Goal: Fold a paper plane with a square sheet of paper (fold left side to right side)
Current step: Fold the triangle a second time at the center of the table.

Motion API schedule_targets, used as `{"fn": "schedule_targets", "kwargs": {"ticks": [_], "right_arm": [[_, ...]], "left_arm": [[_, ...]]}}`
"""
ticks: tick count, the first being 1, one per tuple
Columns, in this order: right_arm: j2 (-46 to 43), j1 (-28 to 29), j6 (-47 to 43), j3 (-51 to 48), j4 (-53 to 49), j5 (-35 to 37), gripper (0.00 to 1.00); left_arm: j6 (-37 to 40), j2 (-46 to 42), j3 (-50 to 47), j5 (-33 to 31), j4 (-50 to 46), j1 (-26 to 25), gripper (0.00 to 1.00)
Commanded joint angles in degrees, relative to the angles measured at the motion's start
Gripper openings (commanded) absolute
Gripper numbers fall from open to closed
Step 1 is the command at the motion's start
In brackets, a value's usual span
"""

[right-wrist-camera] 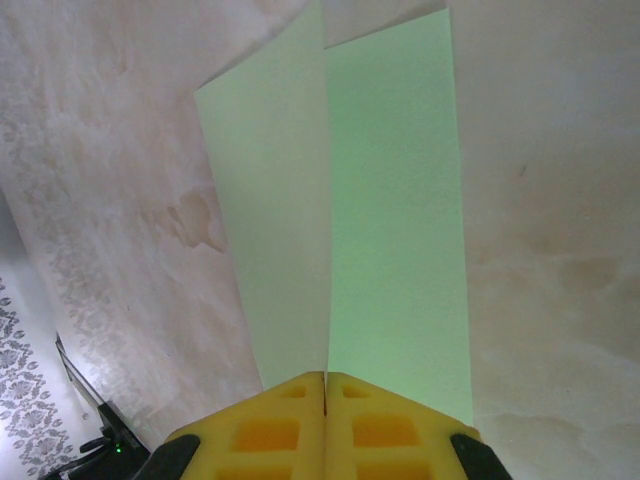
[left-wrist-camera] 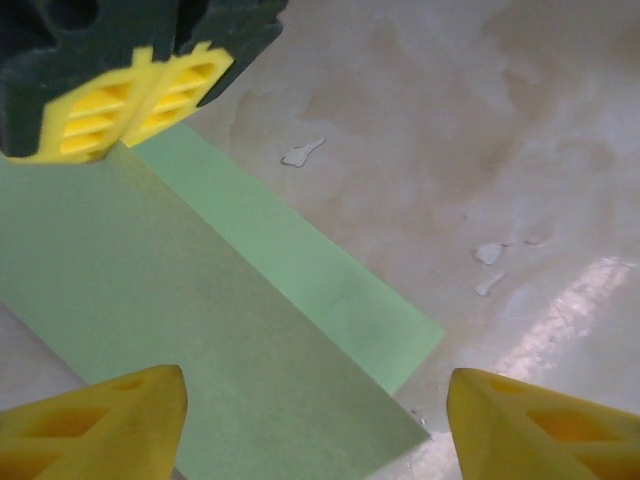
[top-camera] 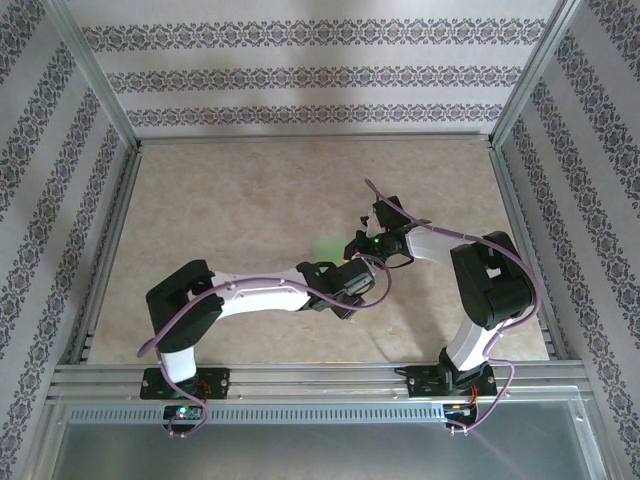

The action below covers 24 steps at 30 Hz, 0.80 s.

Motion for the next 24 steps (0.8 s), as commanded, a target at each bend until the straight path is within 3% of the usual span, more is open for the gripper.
{"fn": "schedule_targets", "kwargs": {"ticks": [1, 7, 12, 20, 24], "right_arm": [[-0.8, 0.0, 0.9, 1.4, -1.0, 1.0, 0.00], [-0.5, -0.1, -0.3, 2.1, -2.6, 2.5, 0.00], [-0.5, -0.2, -2.1, 3.6, -4.3, 3.7, 0.07], [-9.5, -4.2, -5.7, 1.5, -5.5, 8.7, 0.35], [-15.3, -7.6, -7.2, -2.8, -6.5, 9.1, 0.38]], "left_arm": [[2.0, 0.8, 1.8, -2.8, -3.9, -0.8, 0.54], [2.0, -1.1, 0.5, -0.2, -2.3, -0.8, 0.19], [1.2, -2.3, -0.1, 2.2, -2.0, -0.5, 0.01], [-4.2, -7.1, -4.2, 12.6, 3.0, 4.1, 0.00], [-8.2, -9.1, -7.1, 21.8, 7.3, 8.2, 0.00]]}}
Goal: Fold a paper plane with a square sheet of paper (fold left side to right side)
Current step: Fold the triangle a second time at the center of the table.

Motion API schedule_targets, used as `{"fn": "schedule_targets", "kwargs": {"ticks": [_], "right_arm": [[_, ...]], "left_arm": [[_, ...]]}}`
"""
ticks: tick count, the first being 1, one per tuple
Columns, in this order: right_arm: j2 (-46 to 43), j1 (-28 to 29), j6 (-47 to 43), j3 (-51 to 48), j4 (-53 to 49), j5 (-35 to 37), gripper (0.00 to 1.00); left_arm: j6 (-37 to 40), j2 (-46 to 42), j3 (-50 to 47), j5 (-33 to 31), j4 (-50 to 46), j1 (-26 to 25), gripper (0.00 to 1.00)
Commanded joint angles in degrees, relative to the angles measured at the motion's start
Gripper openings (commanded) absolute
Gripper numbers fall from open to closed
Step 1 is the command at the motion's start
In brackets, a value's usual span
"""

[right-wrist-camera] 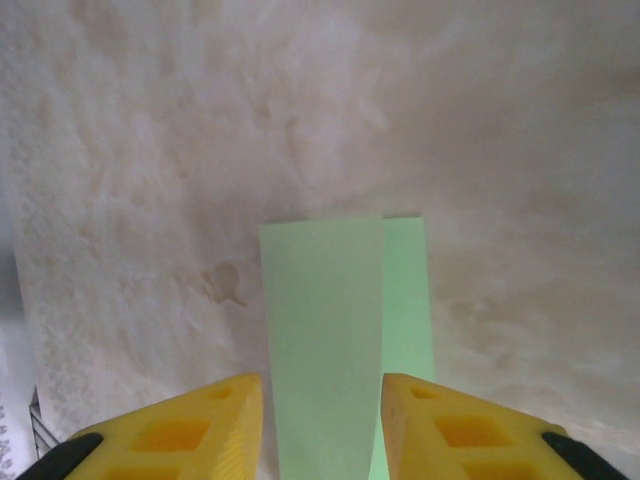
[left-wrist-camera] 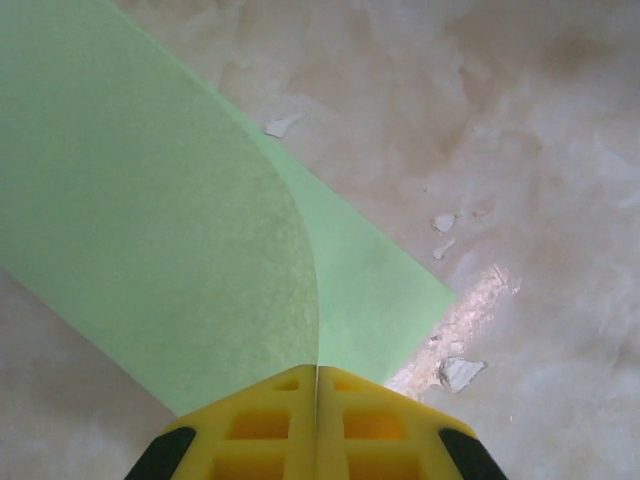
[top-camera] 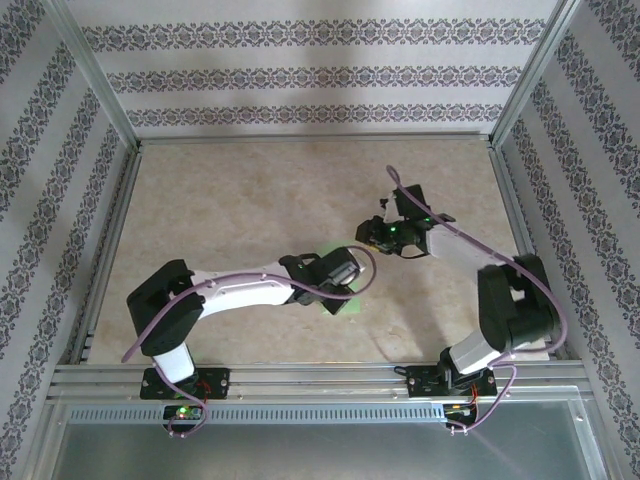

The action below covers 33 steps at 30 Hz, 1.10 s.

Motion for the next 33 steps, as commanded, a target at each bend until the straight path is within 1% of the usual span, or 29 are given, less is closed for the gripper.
{"fn": "schedule_targets", "kwargs": {"ticks": [1, 3, 5, 8, 10, 11, 16, 20, 23, 29, 33], "right_arm": [[-4.7, -2.1, -2.9, -4.0, -2.7, 1.9, 0.37], [-7.3, -2.6, -3.6, -6.3, -3.4, 1.3, 0.31], [-9.7, -2.3, -3.3, -9.2, -3.2, -0.4, 0.21], [-12.1, -0.1, -1.4, -13.6, -1.3, -1.8, 0.08], [-12.6, 2.7, 0.5, -15.9, 0.6, -2.0, 0.02], [-12.4, 4.2, 1.3, -16.6, 1.4, -2.1, 0.00], [-9.9, 12.1, 6.1, -20.1, 6.3, 0.8, 0.00], [-7.1, 15.0, 7.9, -21.7, 8.9, 1.7, 0.00], [-5.6, 16.3, 7.9, -21.9, 8.6, 2.6, 0.00], [-4.7, 16.5, 7.5, -23.0, 7.3, 4.5, 0.00], [-4.0, 16.5, 6.2, -22.9, 5.0, 5.4, 0.00]], "left_arm": [[-6.0, -2.3, -2.6, 10.9, 6.5, 3.8, 0.00], [-9.0, -2.6, -4.4, 15.6, 10.1, 5.9, 0.00], [-12.2, -2.5, -6.4, 19.6, 13.9, 7.6, 0.00], [-14.6, -2.1, -8.0, 21.4, 16.7, 8.6, 0.00], [-15.5, -1.5, -8.2, 22.0, 17.2, 8.9, 0.00], [-15.9, -1.1, -8.4, 22.6, 17.4, 9.1, 0.00], [-17.3, -0.2, -8.6, 22.4, 17.6, 9.3, 0.00], [-17.8, 0.3, -8.7, 21.8, 17.2, 9.4, 0.00], [-18.2, 0.7, -8.7, 21.9, 16.7, 9.5, 0.00], [-19.1, 0.9, -9.2, 21.7, 15.8, 10.2, 0.00], [-19.3, 0.9, -9.8, 22.9, 15.6, 11.5, 0.00]]}}
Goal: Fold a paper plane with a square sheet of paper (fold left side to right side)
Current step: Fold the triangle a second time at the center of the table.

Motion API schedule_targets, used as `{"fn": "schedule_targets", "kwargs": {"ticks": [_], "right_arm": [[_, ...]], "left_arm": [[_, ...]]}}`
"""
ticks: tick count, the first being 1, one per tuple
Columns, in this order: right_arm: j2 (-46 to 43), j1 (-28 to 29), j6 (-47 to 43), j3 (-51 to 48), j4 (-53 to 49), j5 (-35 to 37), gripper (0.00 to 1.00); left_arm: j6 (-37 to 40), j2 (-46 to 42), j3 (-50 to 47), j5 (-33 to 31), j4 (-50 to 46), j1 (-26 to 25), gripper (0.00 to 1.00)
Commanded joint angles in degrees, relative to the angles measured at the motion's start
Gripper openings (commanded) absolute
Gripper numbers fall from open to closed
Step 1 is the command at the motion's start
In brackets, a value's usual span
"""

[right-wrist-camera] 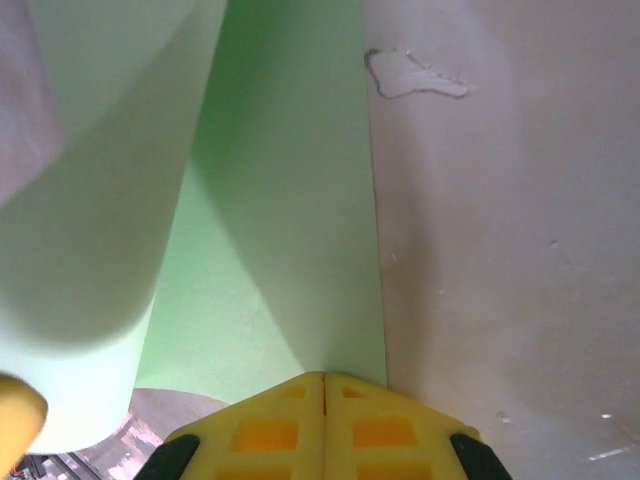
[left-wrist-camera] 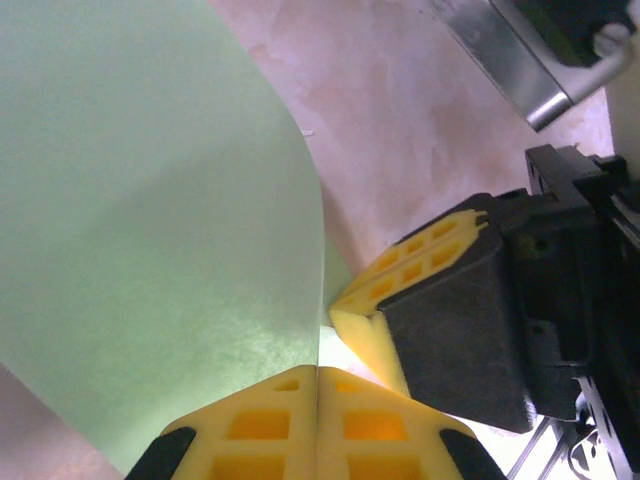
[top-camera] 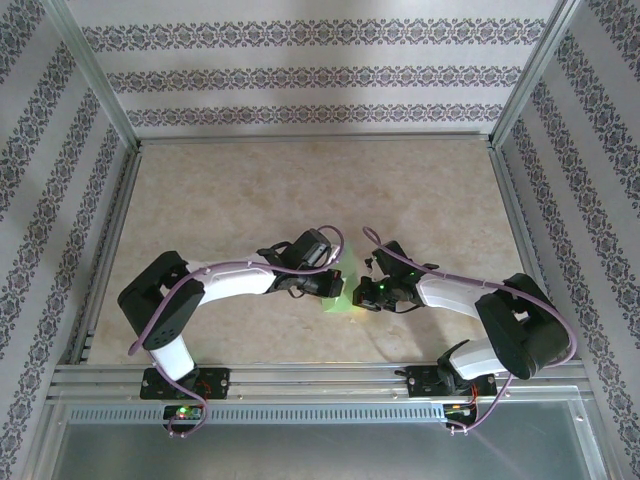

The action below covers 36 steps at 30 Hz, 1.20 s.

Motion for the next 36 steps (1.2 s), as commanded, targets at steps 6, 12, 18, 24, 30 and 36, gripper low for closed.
{"fn": "schedule_targets", "kwargs": {"ticks": [6, 12, 18, 24, 30, 36], "right_arm": [[2.2, 0.4, -2.3, -0.5, -3.9, 3.7, 0.00], [3.0, 0.4, -2.7, -0.1, -4.2, 3.6, 0.00], [3.1, 0.4, -2.8, -0.1, -4.3, 3.7, 0.00], [3.3, 0.4, -2.9, 0.2, -4.6, 3.8, 0.00], [3.4, 0.4, -2.9, 0.0, -4.6, 3.9, 0.00], [3.7, 0.4, -2.9, 0.0, -4.6, 3.9, 0.00]], "left_arm": [[1.4, 2.1, -0.7, 3.7, -2.5, 3.4, 0.00], [3.9, 3.3, 0.1, 3.9, -4.8, 5.1, 0.00], [5.0, 3.9, 0.5, 3.1, -5.8, 6.1, 0.00], [6.0, 4.5, 1.3, 3.1, -6.0, 6.7, 0.00], [6.7, 5.1, 2.1, 3.2, -6.0, 7.1, 0.00], [6.7, 6.4, 2.8, 3.9, -5.6, 7.2, 0.00]]}}
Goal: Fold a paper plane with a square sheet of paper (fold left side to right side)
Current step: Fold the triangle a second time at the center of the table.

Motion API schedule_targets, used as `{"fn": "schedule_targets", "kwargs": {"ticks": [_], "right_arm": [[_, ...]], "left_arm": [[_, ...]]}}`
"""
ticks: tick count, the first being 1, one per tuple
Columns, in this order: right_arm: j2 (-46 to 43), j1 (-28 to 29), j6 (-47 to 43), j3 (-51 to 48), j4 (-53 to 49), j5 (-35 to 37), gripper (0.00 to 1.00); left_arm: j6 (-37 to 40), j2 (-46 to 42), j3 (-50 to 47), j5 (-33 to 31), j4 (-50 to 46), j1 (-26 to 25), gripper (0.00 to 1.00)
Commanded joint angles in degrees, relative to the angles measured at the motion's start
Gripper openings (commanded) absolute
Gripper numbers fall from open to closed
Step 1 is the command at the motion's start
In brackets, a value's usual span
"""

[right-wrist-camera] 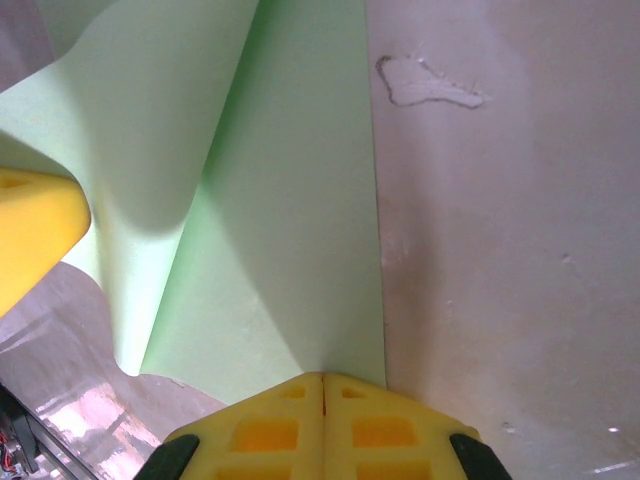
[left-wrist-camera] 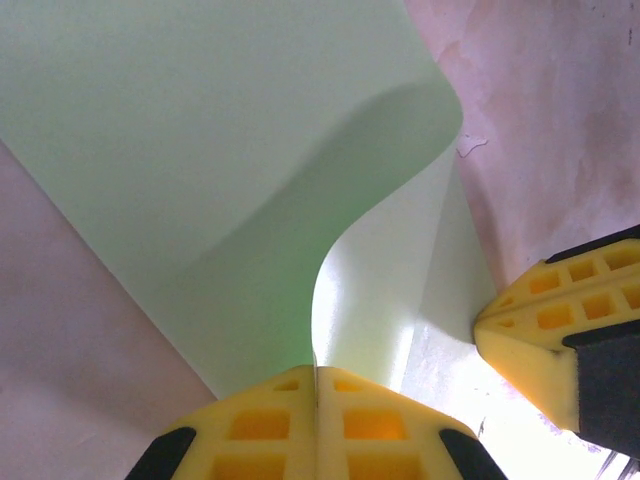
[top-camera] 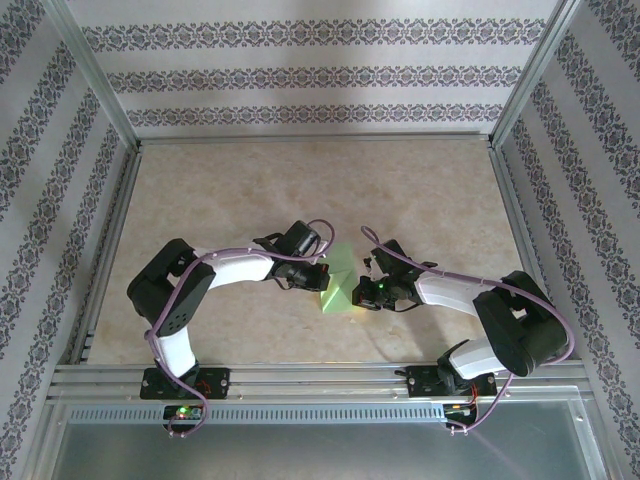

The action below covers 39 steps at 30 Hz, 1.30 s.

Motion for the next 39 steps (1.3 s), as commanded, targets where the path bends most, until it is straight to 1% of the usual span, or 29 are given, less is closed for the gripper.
{"fn": "schedule_targets", "kwargs": {"ticks": [1, 20, 27, 32, 35, 39], "right_arm": [[2.6, 0.4, -1.4, -0.9, -3.7, 4.1, 0.00], [2.9, 0.4, -1.5, -0.8, -3.7, 4.1, 0.00], [0.5, 0.1, -1.8, 0.6, -4.9, 3.6, 0.00], [-3.7, -1.3, -1.5, 1.3, -5.4, 1.7, 0.03], [-6.2, -2.1, -0.5, 1.2, -3.5, -0.1, 0.00], [-5.6, -1.3, 4.0, 0.6, 5.6, -2.6, 0.00]], "left_arm": [[1.4, 1.4, 1.2, 0.9, -1.1, 0.6, 0.00], [1.9, 3.0, 1.5, 0.5, -1.3, 0.9, 0.00], [2.7, 3.4, 1.5, -0.3, -2.7, 0.9, 0.00], [3.1, 3.5, 1.5, -0.8, -3.5, 0.9, 0.00], [3.2, 3.4, 1.5, -0.9, -3.7, 0.9, 0.00], [3.5, 3.4, 1.5, -1.0, -4.0, 0.9, 0.00]]}}
